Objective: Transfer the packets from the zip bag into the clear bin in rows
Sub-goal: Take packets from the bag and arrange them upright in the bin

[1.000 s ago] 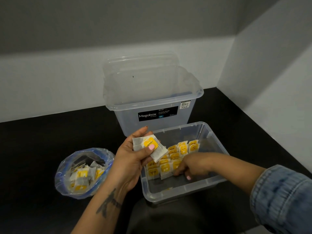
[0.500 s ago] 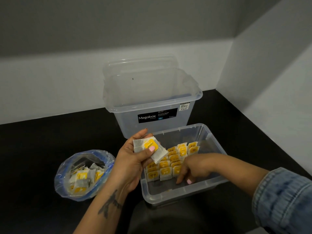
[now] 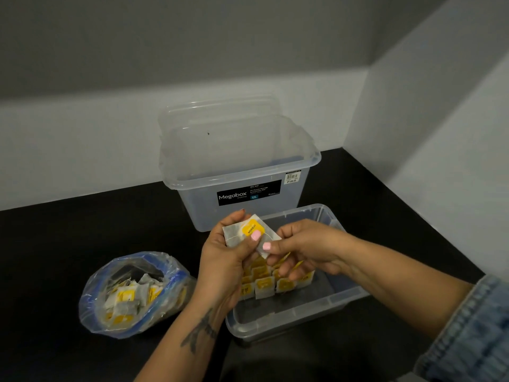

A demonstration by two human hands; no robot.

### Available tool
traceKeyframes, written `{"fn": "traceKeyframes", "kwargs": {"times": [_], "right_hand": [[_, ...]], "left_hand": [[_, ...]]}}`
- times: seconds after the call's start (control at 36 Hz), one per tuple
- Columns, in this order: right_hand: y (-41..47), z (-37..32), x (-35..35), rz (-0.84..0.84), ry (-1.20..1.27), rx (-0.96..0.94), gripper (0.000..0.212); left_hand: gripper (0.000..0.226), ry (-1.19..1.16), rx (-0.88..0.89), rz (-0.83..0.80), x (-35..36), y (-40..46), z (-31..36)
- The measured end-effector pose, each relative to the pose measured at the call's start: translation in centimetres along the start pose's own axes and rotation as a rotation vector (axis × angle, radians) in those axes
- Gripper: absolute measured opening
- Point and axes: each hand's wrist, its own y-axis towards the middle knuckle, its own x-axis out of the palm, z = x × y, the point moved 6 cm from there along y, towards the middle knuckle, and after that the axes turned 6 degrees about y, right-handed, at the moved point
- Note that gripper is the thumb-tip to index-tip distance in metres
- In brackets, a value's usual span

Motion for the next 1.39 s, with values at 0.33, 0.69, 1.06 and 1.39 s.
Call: {"fn": "traceKeyframes", "kwargs": {"times": [0.33,0.69,1.06,1.39], "right_hand": [[-0.4,-0.9,-0.9,0.104,0.142,-0.166,0.01],[-1.8,-7.4,-1.7,0.275,-0.85,-0.389,0.015],[-1.7,-5.6,-5.6,0.407,-1.307,-0.073,0.009],[1.7,-0.6,-4.6,0.471,-1.715,-0.011,0.023]], "left_hand": [[0.022,-0.019,-0.051,-0.068,0.9,0.0,-0.2],[0.036,0.401,0.064,-0.111,1.0,0.6,1.4],[0.025,0.221,-0.036,-0.034,-0.5,1.1,1.1],[0.03,0.203,-0.037,-0.03,-1.0,0.8,1.2]]}}
